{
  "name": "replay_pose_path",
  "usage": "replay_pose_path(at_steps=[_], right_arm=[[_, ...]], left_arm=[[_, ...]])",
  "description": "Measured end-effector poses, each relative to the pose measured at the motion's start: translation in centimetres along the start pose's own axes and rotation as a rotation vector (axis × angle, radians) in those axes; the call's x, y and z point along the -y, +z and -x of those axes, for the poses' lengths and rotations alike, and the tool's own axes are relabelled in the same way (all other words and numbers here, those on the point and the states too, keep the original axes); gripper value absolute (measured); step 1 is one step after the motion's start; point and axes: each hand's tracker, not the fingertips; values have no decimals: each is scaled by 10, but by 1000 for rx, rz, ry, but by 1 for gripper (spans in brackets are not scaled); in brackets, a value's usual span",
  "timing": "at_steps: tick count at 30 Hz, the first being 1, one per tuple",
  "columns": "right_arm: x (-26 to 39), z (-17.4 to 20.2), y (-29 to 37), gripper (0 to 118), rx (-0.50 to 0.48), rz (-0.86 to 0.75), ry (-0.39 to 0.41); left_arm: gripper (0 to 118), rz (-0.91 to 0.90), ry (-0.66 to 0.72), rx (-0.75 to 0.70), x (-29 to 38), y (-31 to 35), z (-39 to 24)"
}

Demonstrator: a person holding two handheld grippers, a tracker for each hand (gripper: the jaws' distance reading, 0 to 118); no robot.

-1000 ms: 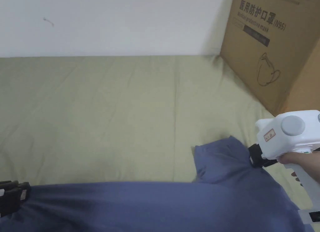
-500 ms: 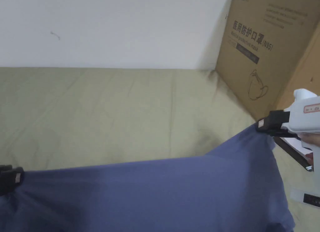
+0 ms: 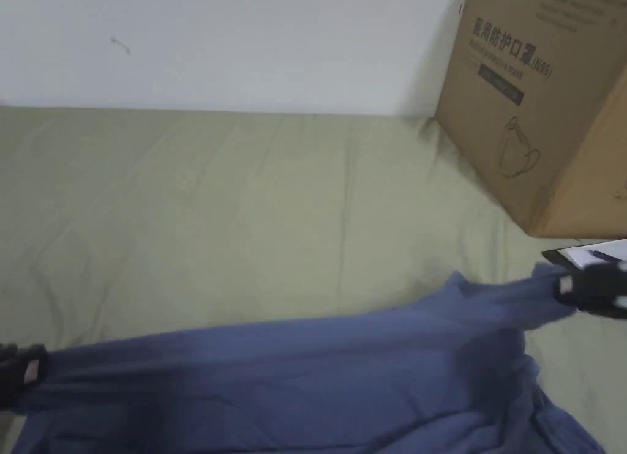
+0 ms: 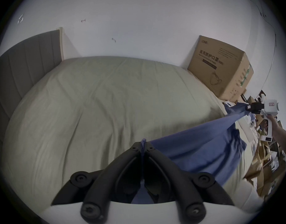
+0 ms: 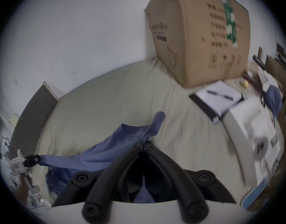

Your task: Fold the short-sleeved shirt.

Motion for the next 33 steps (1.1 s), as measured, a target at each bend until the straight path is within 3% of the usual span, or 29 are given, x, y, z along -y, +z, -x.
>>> replay_pose_path(at_steps=[3, 7, 13, 15, 16, 17, 18, 20, 22, 25, 30, 33], right_arm=[[51, -20, 40, 0, -17, 14, -19], [109, -43, 68, 0, 26, 50, -57], [141, -61, 35, 0, 66, 98, -146], [142, -62, 25, 0, 85, 102, -154], [142, -60, 24, 2, 86, 98, -149], [141, -58, 26, 19, 78, 84, -131], [139, -56, 28, 43, 87, 67, -100], [135, -52, 38, 115, 128, 56, -39], [130, -45, 55, 110, 85, -29, -19], [124, -20, 83, 113, 50, -57, 12], [118, 57, 145, 112, -61, -302, 93], [132, 106, 179, 106, -138, -525, 157]], left_arm=[[0, 44, -43, 24, 39, 31, -9], [0, 132, 28, 59, 84, 50, -16], [1, 161, 38, 34, 107, 32, -12], [8, 182, 20, 1, 111, 27, -12], [20, 173, 31, -23, 111, 27, -13], [49, 174, 60, -43, 111, 29, -10], [73, 172, 82, -60, 110, 31, -7], [113, 139, 74, -138, 109, 43, -1], [116, 74, 40, -150, 102, 61, -3], [116, -2, 5, -115, 87, 90, -16], [116, -142, 67, 44, 59, 137, -53], [110, -368, 46, 53, 56, 165, -75]])
